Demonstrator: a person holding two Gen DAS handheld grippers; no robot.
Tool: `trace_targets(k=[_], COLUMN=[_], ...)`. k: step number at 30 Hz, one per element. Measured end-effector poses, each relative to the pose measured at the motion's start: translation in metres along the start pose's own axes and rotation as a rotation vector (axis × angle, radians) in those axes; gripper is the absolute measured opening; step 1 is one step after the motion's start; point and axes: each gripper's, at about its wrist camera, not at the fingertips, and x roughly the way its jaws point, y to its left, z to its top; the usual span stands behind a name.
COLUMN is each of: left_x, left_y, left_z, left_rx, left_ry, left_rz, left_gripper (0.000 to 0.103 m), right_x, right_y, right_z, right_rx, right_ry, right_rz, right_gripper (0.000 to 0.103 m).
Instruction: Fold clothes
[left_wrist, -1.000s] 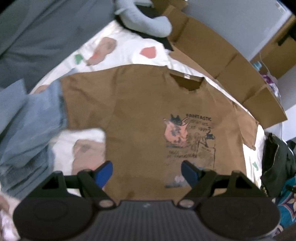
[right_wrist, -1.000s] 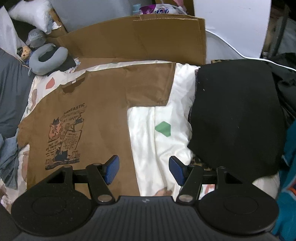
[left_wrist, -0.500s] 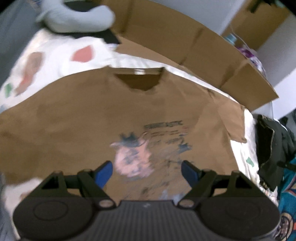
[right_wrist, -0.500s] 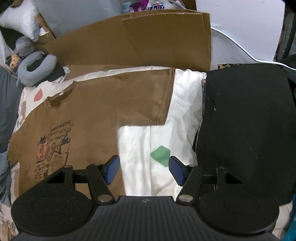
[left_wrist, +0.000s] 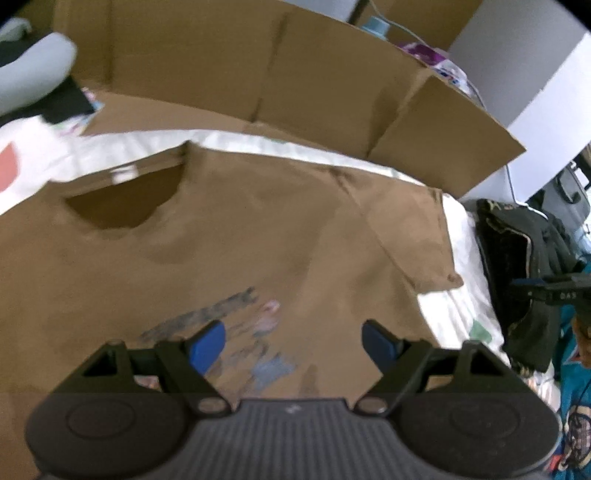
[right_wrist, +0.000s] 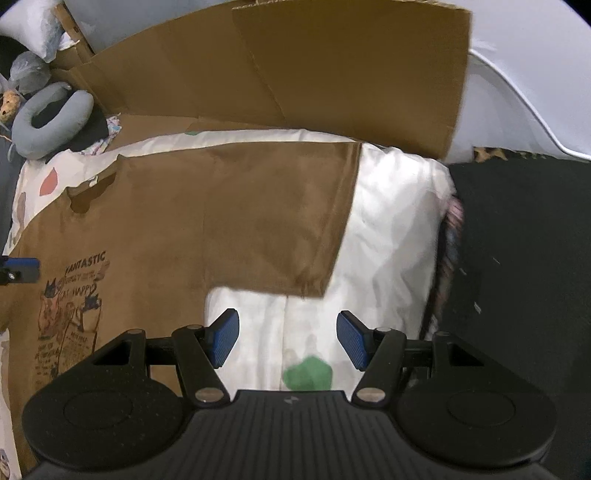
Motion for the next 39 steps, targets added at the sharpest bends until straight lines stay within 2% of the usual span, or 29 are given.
trace_targets(k=[7, 13, 16, 19, 23, 25, 26, 28, 32, 35, 39], left_x=[0.04, 0.074, 0.086, 0.095, 0.108, 0.112, 0.114, 0.118, 0.125, 0.13, 0.138], left_y=[-0.031, -0.04, -0.047, -0.056, -0.068, -0.076, -0.08, -0.089, -0.105, -0.111, -0.12], left_z=[-0.003, -0.013, -0.014, -0.013, -0.008, -0.006, -0.005, -0.004, -0.006, -0.008, -0.009], left_rx=[0.043, 0.089, 0.14, 0.173, 0.202, 0.223, 0.239, 0.274, 0.328, 0.337, 0.36], left_ry=[-0.011, 0.008, -0.003, -0.034, -0.049, -0.051, -0.054, -0.054, -0.046, -0.044, -0.038], left_rz=[-0.026, -0.018, -0.04, -0.059, -0.077, -0.085, -0.091, -0.104, -0.137, -0.149, -0.158], left_gripper=[0.08, 0.065, 0.059, 0.053, 0.036, 0.031, 0.029, 0.025, 0.024, 0.018, 0.017], right_x=[0.035, 0.072, 0.081, 0.085, 0.087, 0.089, 0.089, 0.09, 0.087, 0.082, 0.076], right_y=[-0.003, -0.025, -0.031, -0.031, -0.033, -0.033, -0.034, -0.034, -0.027, -0.027, -0.026], right_z=[-0.004, -0.018, -0.021, -0.021, -0.019, -0.018, -0.018, -0.018, -0.016, -0.013, -0.004], right_rx=[0.096, 0.311, 0.37, 0.39, 0.424, 0.434, 0.435, 0.433, 0.366, 0.349, 0.32], right_ry=[-0.035, -0.057, -0.097, -0.109, -0.114, -0.116, -0.12, -0.128, -0.164, -0.195, -0.236], right_rz=[-0.021, -0.035, -0.029, -0.026, -0.037, -0.055, -0.052, -0.043, -0.059, -0.082, -0.102], right_gripper=[0.062, 0.049, 0.049, 0.05, 0.045, 0.027, 0.024, 0.006, 0.004, 0.004, 0.004])
